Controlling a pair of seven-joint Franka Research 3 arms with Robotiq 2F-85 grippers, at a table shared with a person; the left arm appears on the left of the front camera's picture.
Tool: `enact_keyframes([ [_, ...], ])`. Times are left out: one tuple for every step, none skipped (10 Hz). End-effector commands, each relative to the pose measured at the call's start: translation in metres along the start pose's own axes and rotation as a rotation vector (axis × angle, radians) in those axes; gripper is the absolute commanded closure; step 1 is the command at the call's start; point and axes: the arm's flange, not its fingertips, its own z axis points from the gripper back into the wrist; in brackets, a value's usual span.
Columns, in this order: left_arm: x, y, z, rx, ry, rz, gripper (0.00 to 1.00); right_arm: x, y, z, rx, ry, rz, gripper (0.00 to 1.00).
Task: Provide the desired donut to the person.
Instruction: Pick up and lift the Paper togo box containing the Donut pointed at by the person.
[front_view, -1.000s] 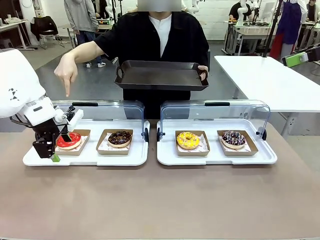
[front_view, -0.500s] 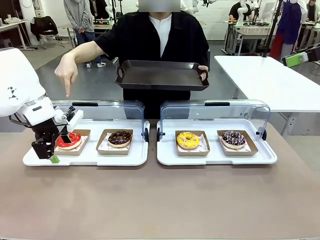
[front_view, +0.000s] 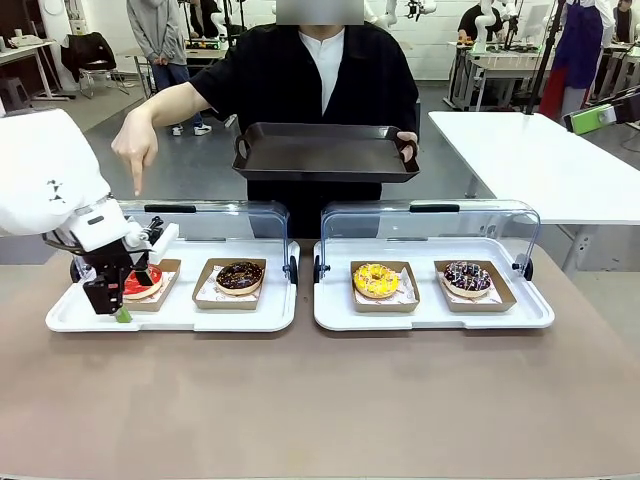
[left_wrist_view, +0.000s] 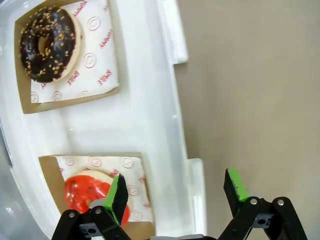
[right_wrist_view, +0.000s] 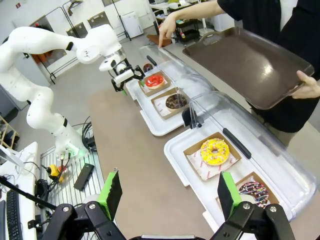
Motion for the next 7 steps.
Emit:
enact_keyframes([
  [0.003,0.028,-0.009,0.004,0.048,0.0,0.0,0.003,-0.003,0.0,0.017,-0.031,0.016,0.0],
  [0.002,0.033,-0.016,0.011,0.066,0.005,0.0,0.003,-0.003,0.0,0.017,-0.031,0.016,0.0],
  [0.0,0.039,-0.024,0.003,0.074,0.007,0.0,0.003,-0.003,0.0,0.017,-0.031,0.016,0.0],
  [-0.002,0.042,-0.027,-0.003,0.076,0.011,0.0,0.003,-0.003,0.0,0.017,-0.031,0.016,0.0],
  [-0.004,0.043,-0.029,-0.007,0.077,0.012,0.0,0.003,-0.003,0.0,0.017,-0.031,0.016,0.0],
  [-0.005,0.042,-0.03,-0.009,0.077,0.012,0.0,0.003,-0.003,0.0,0.017,-0.031,0.016,0.0],
  [-0.005,0.042,-0.031,-0.01,0.074,0.009,0.0,0.003,-0.003,0.0,0.017,-0.031,0.016,0.0],
])
